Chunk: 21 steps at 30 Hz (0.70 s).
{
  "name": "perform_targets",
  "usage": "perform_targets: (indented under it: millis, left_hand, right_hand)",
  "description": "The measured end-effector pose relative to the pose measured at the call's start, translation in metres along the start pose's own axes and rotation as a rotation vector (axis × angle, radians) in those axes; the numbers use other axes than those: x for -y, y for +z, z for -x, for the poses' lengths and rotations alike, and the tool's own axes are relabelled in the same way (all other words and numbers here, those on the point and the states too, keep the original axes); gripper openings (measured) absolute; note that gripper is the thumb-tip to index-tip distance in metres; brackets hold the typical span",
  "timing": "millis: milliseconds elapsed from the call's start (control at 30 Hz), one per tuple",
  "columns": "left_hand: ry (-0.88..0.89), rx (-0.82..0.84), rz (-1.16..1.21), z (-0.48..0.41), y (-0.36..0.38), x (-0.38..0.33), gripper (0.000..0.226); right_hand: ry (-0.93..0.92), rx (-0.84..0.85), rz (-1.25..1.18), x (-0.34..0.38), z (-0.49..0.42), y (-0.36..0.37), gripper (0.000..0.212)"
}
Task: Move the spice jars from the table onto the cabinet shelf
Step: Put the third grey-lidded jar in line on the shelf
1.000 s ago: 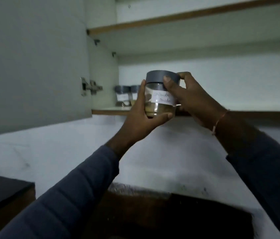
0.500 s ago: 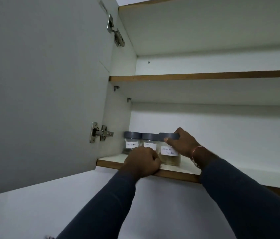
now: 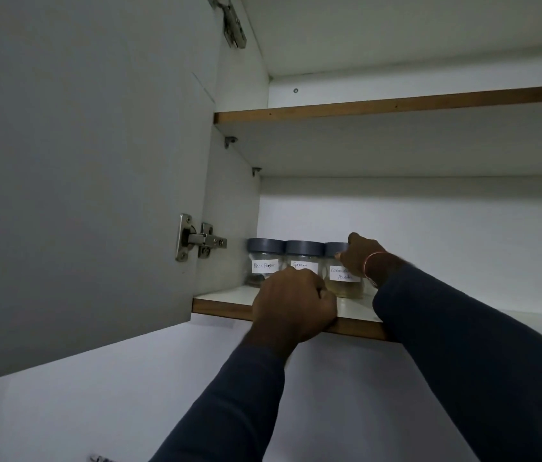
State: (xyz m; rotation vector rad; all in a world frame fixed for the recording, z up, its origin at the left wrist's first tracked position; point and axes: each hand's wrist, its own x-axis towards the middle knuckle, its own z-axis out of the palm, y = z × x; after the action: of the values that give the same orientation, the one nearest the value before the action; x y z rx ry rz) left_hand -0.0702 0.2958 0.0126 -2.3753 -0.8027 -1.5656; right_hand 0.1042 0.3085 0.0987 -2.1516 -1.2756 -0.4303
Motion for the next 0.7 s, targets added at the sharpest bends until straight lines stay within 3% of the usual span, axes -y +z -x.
perform_targets:
  millis: [533,700]
  left_hand:
    - [0.013,0.024,0.0,0.0023,-0.0007,0.0007,0.047]
    - [0.02,-0.011,-0.003,0.0035,-0.002,0.0012,0.044]
  right_hand:
    - [0.023,0.076,-0.019,-0.0015,0.0013,0.0037,0.039]
    - [0.061,-0.008,-0.003,-0.0014,0.0059,0.0047,0.061]
